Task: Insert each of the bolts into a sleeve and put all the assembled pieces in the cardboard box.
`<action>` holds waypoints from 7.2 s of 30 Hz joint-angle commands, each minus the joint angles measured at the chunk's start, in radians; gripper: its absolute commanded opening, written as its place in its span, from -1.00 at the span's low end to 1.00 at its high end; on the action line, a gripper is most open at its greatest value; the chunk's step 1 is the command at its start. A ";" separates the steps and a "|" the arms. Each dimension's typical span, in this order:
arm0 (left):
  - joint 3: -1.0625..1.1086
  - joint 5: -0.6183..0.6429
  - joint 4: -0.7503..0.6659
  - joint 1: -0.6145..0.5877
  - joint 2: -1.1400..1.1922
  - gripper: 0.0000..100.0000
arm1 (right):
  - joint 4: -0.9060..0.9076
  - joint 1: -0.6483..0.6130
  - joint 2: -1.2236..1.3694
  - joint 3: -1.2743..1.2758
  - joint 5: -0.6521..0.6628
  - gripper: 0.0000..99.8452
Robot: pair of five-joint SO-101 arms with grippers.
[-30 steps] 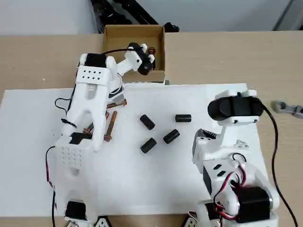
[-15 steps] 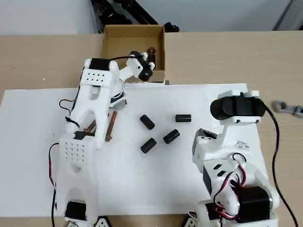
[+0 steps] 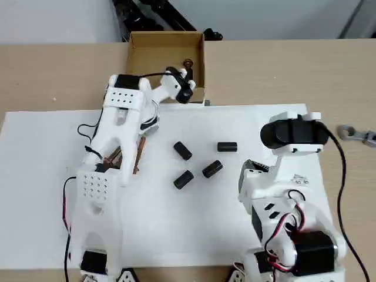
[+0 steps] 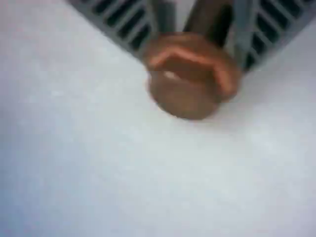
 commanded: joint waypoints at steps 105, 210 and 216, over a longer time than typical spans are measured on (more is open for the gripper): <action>1.106 0.687 0.152 -0.221 -2.099 -0.98 | -0.114 -0.360 1.836 -0.994 0.315 -0.59; 1.082 1.134 -0.787 0.443 -1.656 -0.99 | -0.822 -0.364 -0.504 0.647 0.078 -0.99; 1.079 1.134 -0.769 0.476 -1.663 -0.99 | -0.822 -0.364 -0.504 0.647 0.078 -0.99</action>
